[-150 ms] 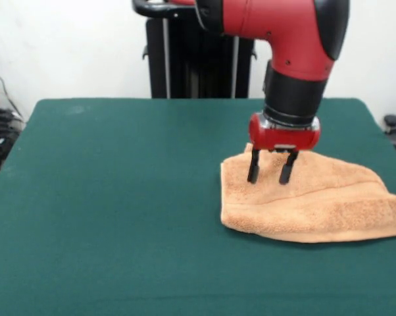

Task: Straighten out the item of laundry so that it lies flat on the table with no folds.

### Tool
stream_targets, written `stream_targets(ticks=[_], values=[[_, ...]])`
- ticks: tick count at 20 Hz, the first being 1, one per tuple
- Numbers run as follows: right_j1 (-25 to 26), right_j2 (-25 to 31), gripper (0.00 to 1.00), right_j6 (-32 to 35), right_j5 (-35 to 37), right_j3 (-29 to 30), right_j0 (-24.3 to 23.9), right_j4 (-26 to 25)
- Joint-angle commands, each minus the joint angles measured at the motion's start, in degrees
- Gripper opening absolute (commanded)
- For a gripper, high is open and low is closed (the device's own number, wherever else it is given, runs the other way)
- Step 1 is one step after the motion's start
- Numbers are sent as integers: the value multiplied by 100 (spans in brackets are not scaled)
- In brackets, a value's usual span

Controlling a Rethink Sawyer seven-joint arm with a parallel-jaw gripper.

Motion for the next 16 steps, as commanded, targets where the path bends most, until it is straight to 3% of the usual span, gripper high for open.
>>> stream_targets(ticks=[1, 10, 16], values=[[641, 223, 100, 1402, -493, -207, 299, 281], [850, 233, 100, 1370, -982, -91, 247, 210], [1118, -185, 100, 1504, -1076, -218, 614, 304]])
